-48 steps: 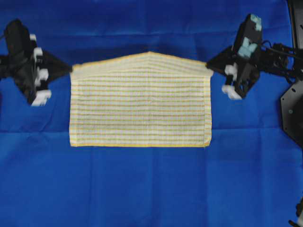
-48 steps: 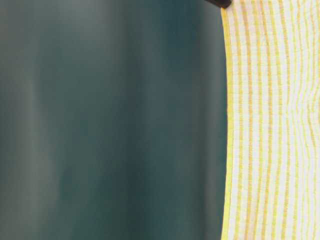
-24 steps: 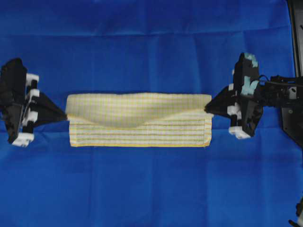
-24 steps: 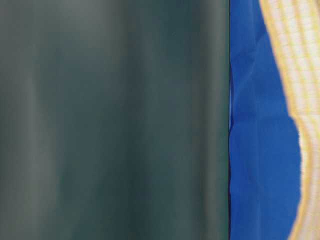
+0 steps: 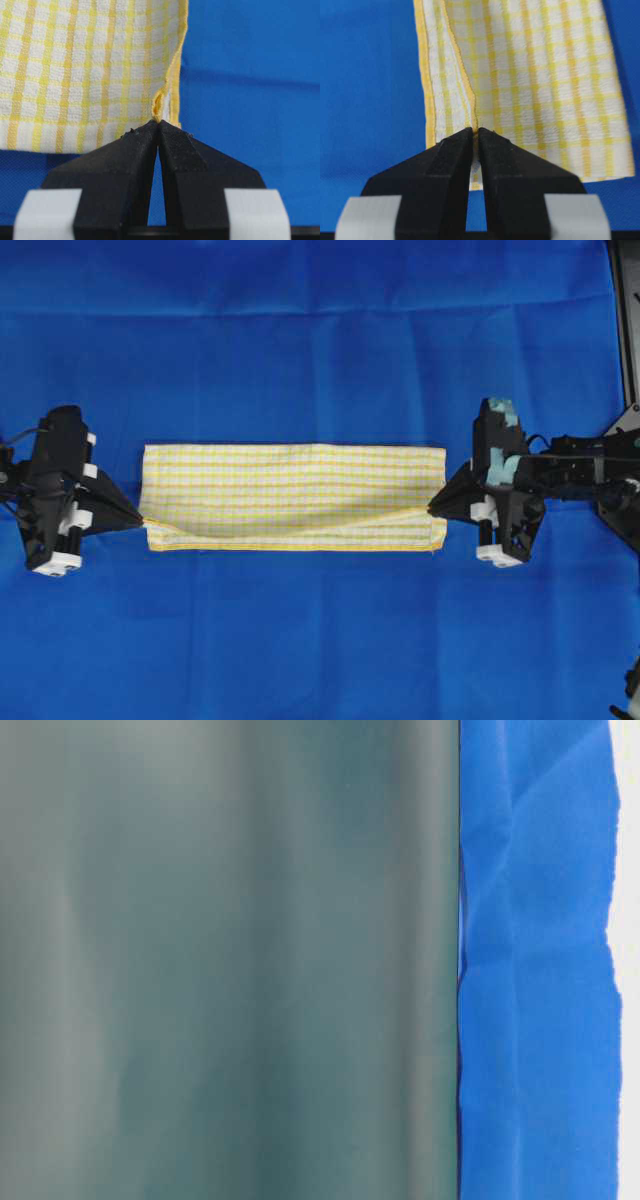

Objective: Fold the yellow towel.
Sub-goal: 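Lift the far edge and fold it toward the near edge, then open both grippers and release the folded edge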

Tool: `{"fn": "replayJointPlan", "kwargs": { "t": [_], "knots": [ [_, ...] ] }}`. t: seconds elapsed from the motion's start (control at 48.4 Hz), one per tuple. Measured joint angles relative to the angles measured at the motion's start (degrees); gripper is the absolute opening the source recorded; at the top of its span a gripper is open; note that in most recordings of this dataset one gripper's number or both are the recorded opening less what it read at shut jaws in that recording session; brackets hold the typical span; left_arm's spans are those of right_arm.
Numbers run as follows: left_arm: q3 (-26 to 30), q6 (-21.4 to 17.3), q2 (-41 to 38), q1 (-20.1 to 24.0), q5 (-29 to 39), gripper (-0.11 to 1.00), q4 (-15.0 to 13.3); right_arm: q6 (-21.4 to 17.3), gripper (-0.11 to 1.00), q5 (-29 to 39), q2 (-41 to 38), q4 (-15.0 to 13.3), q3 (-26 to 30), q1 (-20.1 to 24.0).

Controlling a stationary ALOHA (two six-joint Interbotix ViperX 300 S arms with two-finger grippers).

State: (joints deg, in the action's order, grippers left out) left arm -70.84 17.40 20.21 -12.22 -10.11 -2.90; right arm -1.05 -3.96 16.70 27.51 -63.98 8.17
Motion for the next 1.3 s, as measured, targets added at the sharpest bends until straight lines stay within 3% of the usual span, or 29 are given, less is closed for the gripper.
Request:
{"fn": "replayJointPlan", "kwargs": {
  "t": [0.392,0.495,0.661,0.702,0.743,0.846,0.929,1.135,1.301],
  "knots": [
    [1.7,0.0,-2.5,-0.2,0.1,0.04,0.0,0.1,0.06,0.0,-0.6,0.2,0.7,2.9],
    [1.6,0.5,-1.6,-0.2,0.2,0.24,0.0,0.1,0.29,0.0,-0.7,0.5,0.9,3.4],
    [1.4,1.4,0.8,-0.3,0.2,0.73,0.0,0.3,0.77,0.2,-0.5,0.8,1.1,3.6],
    [1.2,1.4,1.4,-0.3,0.2,0.82,-0.1,0.4,0.83,0.2,-0.3,0.8,1.1,3.5],
    [1.1,1.2,1.9,-0.1,0.2,0.88,-0.1,0.5,0.81,0.1,0.3,0.8,1.1,3.5],
    [1.1,0.8,2.9,1.1,0.3,0.84,-0.1,0.8,0.75,0.2,1.8,0.5,0.9,2.4],
    [1.0,0.1,3.4,4.0,0.2,0.79,0.0,0.8,0.76,0.2,3.2,-0.4,0.3,-0.9],
    [1.6,-2.7,1.8,13.9,0.9,0.79,0.1,1.7,0.76,1.9,3.6,-3.8,-0.1,-11.7],
    [2.5,-6.0,-1.8,17.8,2.5,0.79,0.1,2.3,0.76,3.8,0.6,-6.1,0.3,-18.2]
  ]
}}
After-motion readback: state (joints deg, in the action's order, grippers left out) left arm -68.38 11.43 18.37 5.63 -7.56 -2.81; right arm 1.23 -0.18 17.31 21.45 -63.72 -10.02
